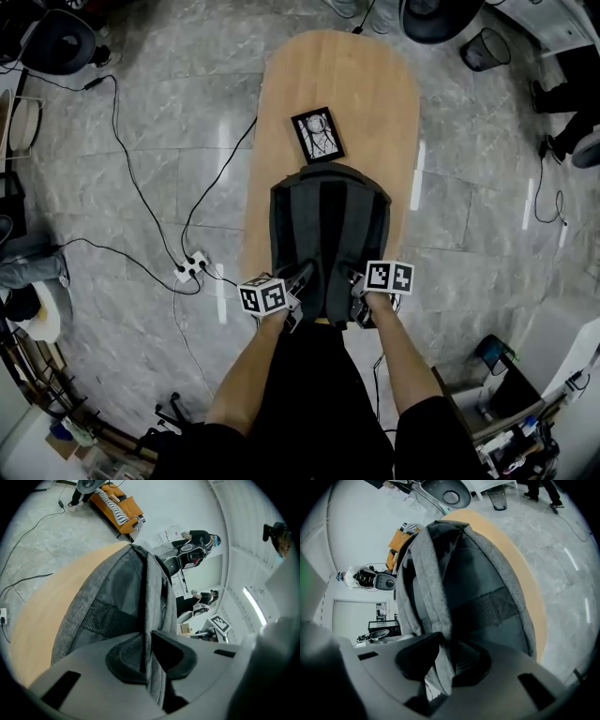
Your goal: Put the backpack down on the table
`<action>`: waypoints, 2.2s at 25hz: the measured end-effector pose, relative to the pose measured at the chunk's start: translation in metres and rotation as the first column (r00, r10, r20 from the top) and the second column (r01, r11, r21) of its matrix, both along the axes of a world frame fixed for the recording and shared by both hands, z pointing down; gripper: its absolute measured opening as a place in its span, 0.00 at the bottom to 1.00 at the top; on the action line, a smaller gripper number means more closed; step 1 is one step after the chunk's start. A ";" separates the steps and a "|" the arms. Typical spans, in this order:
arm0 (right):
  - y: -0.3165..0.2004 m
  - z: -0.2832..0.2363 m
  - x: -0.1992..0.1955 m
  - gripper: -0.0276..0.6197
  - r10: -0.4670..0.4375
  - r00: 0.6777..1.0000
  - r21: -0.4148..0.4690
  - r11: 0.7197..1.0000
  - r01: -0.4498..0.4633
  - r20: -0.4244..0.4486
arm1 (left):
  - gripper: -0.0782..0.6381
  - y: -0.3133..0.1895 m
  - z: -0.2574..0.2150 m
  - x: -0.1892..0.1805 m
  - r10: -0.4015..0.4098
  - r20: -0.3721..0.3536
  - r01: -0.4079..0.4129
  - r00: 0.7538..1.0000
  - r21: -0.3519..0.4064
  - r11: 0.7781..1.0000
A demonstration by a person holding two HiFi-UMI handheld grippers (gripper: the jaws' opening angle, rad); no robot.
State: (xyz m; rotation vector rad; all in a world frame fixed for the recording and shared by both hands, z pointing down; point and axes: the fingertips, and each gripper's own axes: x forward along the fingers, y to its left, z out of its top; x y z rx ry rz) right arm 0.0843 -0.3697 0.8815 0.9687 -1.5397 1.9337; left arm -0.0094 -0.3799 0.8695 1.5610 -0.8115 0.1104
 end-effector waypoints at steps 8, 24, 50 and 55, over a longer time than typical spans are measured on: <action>0.006 -0.008 0.014 0.31 -0.120 0.966 0.156 0.975 0.158 -0.229 | 0.23 -0.005 0.002 -0.006 0.097 0.158 -0.103 0.983 0.030 0.994; 0.047 -0.104 0.038 0.11 0.055 0.985 0.438 0.899 0.021 -0.161 | 0.19 0.049 -0.094 -0.048 0.015 0.451 -0.153 0.892 0.270 0.951; 0.233 -0.355 -0.014 0.06 0.173 0.940 0.912 0.344 0.223 -0.295 | 0.13 0.235 -0.328 -0.024 -0.203 0.476 -0.213 0.855 0.681 0.701; 0.294 -0.368 -0.021 0.06 0.200 0.935 0.916 0.337 0.215 -0.293 | 0.13 0.297 -0.339 -0.031 -0.218 0.458 -0.189 0.862 0.689 0.699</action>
